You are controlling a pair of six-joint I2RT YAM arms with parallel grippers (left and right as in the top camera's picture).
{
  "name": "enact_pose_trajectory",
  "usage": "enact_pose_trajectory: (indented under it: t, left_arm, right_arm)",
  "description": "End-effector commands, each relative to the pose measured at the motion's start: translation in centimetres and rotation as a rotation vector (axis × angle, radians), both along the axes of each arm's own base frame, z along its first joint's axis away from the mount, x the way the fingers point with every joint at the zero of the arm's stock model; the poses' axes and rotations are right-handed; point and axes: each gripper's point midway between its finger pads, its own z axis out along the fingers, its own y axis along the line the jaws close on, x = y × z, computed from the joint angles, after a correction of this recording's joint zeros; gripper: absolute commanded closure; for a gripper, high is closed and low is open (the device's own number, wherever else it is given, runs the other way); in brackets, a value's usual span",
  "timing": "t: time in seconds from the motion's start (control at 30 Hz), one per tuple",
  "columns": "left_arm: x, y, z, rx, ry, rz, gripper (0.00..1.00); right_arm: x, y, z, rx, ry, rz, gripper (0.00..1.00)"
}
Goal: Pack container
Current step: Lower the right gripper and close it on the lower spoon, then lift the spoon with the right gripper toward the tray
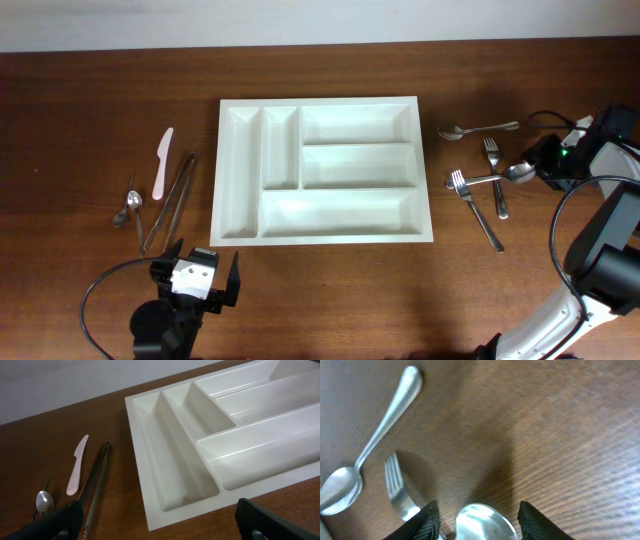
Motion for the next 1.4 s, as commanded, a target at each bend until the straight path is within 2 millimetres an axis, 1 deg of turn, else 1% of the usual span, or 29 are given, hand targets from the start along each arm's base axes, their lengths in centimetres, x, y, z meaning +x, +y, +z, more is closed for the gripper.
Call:
enact_pose_trajectory:
  t: [0.0, 0.07, 0.17, 0.33, 0.47, 0.6, 0.8, 0.9, 0.97, 1.07, 1.2, 1.37]
  left_arm:
    - [0.0, -0.1, 0.0, -0.016, -0.001, -0.003, 0.01]
    - [0.0, -0.1, 0.0, -0.016, -0.001, -0.003, 0.01]
    - [0.0, -0.1, 0.0, -0.016, -0.001, -0.003, 0.01]
    - [0.0, -0.1, 0.0, -0.016, -0.001, -0.003, 0.01]
    - [0.0, -0.1, 0.0, -0.016, -0.001, -0.003, 0.01]
    - [0.0, -0.1, 0.0, -0.016, -0.001, -0.003, 0.01]
    - [0.0, -0.1, 0.0, -0.016, -0.001, -0.003, 0.01]
    - [0.0, -0.1, 0.0, -0.016, -0.001, -0.003, 0.01]
    - [0.0, -0.1, 0.0, -0.016, -0.001, -0.003, 0.01]
    - [0.0, -0.1, 0.0, -0.016, -0.001, -0.003, 0.01]
    - [0.0, -0.1, 0.0, -0.016, -0.001, -0.003, 0.01]
    - [0.0, -0.1, 0.0, -0.016, -0.001, -0.003, 0.01]
  right_arm:
    - [0.1, 0.5, -0.3, 0.029, -0.021, 0.036, 0.55]
    - [0.3, 0.6, -0.2, 0.034, -0.033, 0.047, 0.61]
    - [0.4, 0.7, -0.1, 0.041, -0.039, 0.049, 0.67]
    - [0.3, 0.7, -0.1, 0.044, -0.038, 0.046, 0.67]
    - [0.2, 1.2, -0.3, 0.063, -0.04, 0.053, 0.67]
    - [-0.2, 1.5, -1.0, 0.07, -0.035, 0.055, 0.67]
    - [-0.7, 2.7, -2.5, 0.108, -0.066, 0.074, 0.66]
    - [-1.1, 2.9, -3.3, 0.111, -0.066, 0.068, 0.66]
    - [-1.2, 3.0, -3.4, 0.109, -0.069, 0.068, 0.66]
    - [-1.1, 2.9, -3.4, 0.106, -0.072, 0.069, 0.69]
    - [-1.0, 2.8, -3.3, 0.103, -0.078, 0.069, 0.78]
    - [-0.8, 2.8, -3.3, 0.099, -0.083, 0.069, 0.83]
